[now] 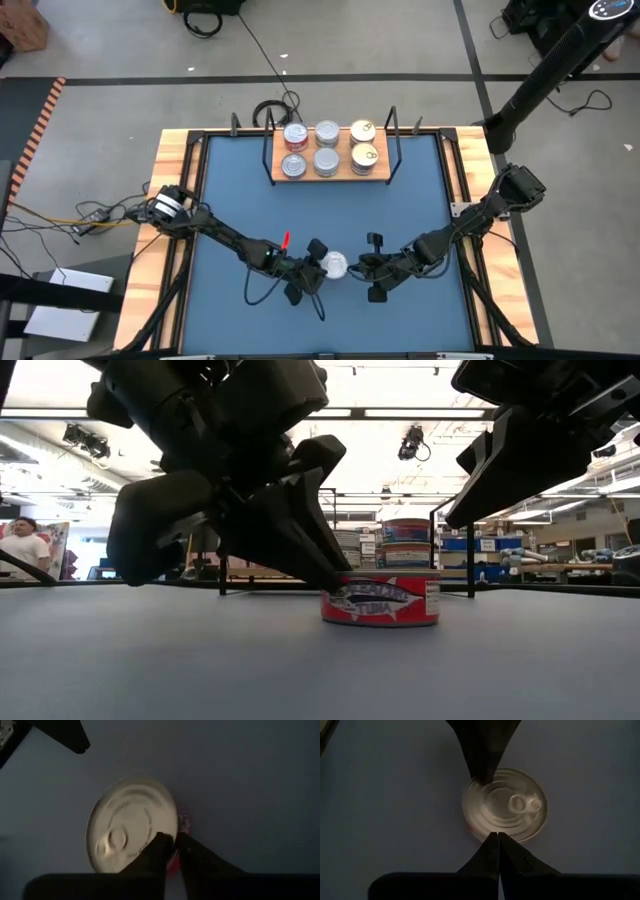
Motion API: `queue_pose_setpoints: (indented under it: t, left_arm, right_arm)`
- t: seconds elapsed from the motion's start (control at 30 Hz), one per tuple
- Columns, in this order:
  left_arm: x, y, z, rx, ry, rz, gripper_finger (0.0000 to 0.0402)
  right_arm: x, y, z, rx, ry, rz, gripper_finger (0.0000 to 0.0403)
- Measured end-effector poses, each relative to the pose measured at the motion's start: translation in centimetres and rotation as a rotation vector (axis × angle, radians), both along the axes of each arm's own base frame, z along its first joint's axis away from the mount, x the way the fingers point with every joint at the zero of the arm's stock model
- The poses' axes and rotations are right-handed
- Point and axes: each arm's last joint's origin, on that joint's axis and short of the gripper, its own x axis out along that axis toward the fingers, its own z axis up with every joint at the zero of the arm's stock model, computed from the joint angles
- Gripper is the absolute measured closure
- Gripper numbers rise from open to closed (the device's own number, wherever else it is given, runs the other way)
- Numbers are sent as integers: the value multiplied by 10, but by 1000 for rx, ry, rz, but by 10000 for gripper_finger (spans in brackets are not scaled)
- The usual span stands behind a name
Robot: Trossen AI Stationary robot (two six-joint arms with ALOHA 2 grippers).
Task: Stack canned seafood by type on shelf
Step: Stack the red tuna can on top of the other red tuna can on the shelf
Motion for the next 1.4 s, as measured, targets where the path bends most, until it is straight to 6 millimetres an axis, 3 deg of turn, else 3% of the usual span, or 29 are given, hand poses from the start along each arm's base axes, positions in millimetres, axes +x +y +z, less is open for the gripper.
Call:
queue_pose_setpoints:
  t: [0.17,0.47,0.77,1.1,1.4]
  left_arm:
    - [3,-3,6,16,22,-12,395]
    - [21,-12,44,-114,91,17,400]
    - [27,-5,60,-360,147,131,401]
    - [23,1,64,-277,107,270,401]
    - [4,15,95,-116,36,399,401]
  right_arm:
    - [0,0,0,0,0,1,394]
    - [-1,1,0,12,3,4,394]
    - [-7,13,0,16,4,48,394]
    - [-13,21,0,24,4,72,393]
    - [-12,21,0,28,-1,69,391]
